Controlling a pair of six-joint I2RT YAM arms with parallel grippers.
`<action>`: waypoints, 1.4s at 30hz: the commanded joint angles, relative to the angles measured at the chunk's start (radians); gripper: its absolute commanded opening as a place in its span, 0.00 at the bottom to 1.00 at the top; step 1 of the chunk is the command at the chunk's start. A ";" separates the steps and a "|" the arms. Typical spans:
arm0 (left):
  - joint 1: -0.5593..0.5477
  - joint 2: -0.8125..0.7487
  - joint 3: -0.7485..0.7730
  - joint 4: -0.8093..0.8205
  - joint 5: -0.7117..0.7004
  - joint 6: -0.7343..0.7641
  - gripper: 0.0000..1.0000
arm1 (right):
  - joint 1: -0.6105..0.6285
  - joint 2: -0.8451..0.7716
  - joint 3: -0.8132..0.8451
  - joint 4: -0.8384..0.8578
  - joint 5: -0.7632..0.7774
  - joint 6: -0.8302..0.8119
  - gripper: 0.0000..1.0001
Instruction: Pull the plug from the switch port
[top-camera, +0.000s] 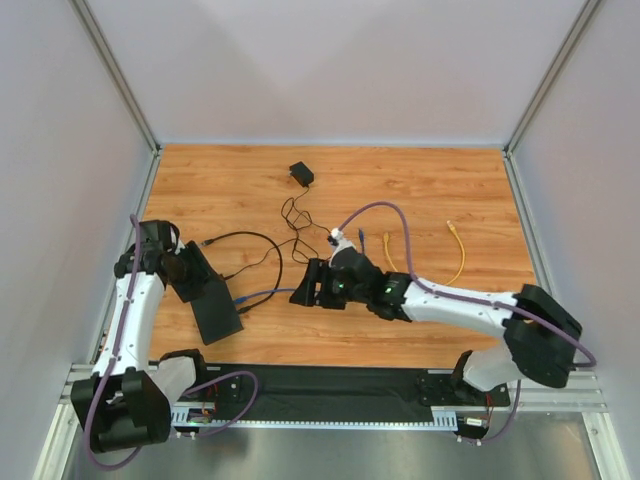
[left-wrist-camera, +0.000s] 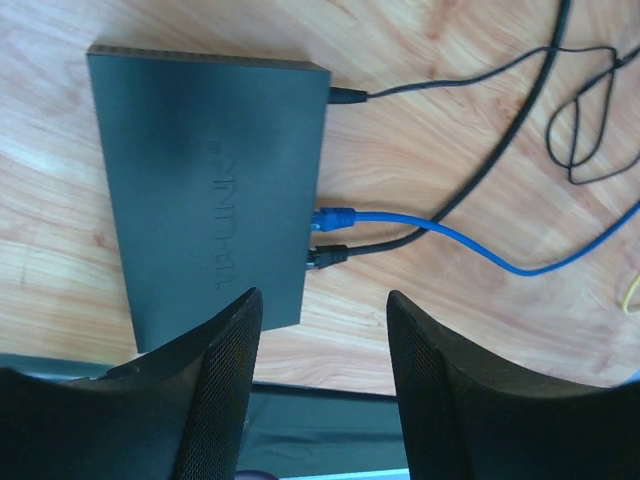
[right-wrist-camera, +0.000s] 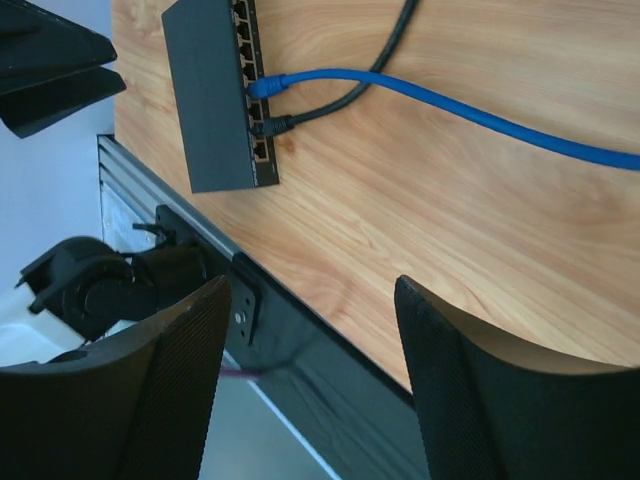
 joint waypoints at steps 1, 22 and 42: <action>0.021 0.036 -0.005 0.006 -0.037 -0.026 0.61 | 0.078 0.148 0.083 0.300 0.137 0.111 0.68; 0.061 0.158 -0.048 0.103 -0.080 -0.024 0.56 | 0.182 0.554 0.248 0.512 0.195 0.209 0.44; 0.087 0.208 -0.089 0.144 -0.040 -0.044 0.50 | 0.213 0.679 0.234 0.641 0.249 0.349 0.41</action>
